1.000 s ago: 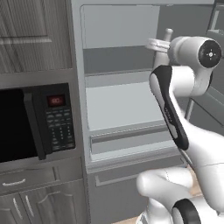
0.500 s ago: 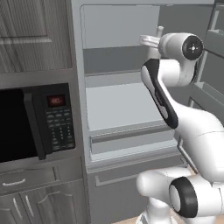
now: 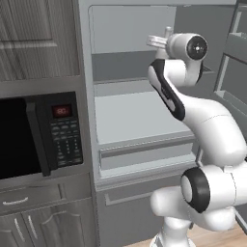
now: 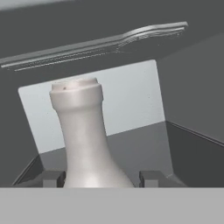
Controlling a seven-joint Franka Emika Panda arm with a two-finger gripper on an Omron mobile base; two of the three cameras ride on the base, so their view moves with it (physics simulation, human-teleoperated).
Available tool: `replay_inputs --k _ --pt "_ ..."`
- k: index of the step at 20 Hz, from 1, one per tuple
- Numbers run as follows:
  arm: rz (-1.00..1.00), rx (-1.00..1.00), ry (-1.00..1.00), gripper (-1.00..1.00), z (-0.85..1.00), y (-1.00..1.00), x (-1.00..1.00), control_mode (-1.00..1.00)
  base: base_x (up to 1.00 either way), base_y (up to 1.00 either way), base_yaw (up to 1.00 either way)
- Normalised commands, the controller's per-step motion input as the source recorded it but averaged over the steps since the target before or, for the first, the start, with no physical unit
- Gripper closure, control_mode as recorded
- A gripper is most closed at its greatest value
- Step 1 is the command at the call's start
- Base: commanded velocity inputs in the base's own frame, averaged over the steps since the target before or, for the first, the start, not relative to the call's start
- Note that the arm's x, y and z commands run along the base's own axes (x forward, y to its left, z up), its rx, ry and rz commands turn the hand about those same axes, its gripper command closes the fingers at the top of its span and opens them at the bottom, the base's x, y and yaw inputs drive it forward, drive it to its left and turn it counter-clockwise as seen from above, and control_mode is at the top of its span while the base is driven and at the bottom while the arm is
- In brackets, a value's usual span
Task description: Place the liquor and beer on the top shelf of the fridge to keep them out of children's reach, and place the broccoli on lower shelves for easy access.
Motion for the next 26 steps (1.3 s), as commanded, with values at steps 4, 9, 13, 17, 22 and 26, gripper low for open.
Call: replay_inputs --k 4,9,13,17,22,26 --pt "0.00 0.00 0.00 1.00 -0.09 0.00 0.59 -1.00 0.00 0.00 0.00" --pt "0.01 0.00 0.00 1.00 -0.20 0.00 0.55 -1.00 0.00 0.00 0.00" --pt "0.01 0.00 0.00 1.00 -0.21 0.00 0.53 -1.00 0.00 0.00 0.00" --pt "0.01 0.00 0.00 1.00 -0.16 0.00 0.52 -1.00 0.00 0.00 0.00" --pt "0.03 0.00 0.00 1.00 -0.10 0.00 0.48 -1.00 0.00 0.00 0.00" --pt "0.06 0.00 0.00 1.00 -0.04 0.00 0.46 -1.00 0.00 0.00 0.00"
